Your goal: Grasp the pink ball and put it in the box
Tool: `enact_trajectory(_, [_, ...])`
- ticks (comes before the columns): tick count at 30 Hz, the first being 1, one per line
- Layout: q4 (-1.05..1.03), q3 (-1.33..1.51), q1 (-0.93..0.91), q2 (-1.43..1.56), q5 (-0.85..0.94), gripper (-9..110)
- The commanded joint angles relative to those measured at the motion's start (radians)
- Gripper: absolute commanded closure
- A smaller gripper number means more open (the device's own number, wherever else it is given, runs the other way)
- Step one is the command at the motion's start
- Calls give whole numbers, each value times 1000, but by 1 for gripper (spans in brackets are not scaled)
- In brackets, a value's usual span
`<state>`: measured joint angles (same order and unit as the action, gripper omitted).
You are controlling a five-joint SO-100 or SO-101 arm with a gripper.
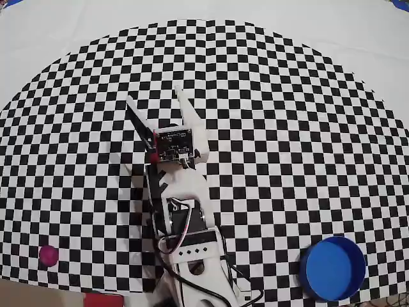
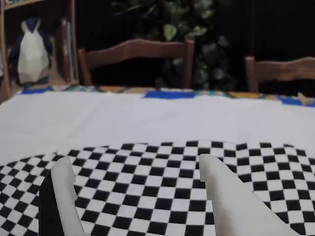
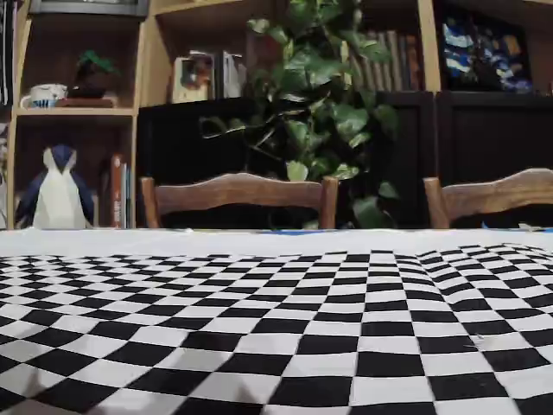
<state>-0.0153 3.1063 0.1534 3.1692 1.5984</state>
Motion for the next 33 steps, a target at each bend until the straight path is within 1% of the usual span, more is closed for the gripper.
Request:
enact_trajectory(1, [12,6,35,-9,5,72])
enact_trajectory(13, [20,6,146,-25,5,72])
enact_trajectory(33, [15,6,476,-29,6,72])
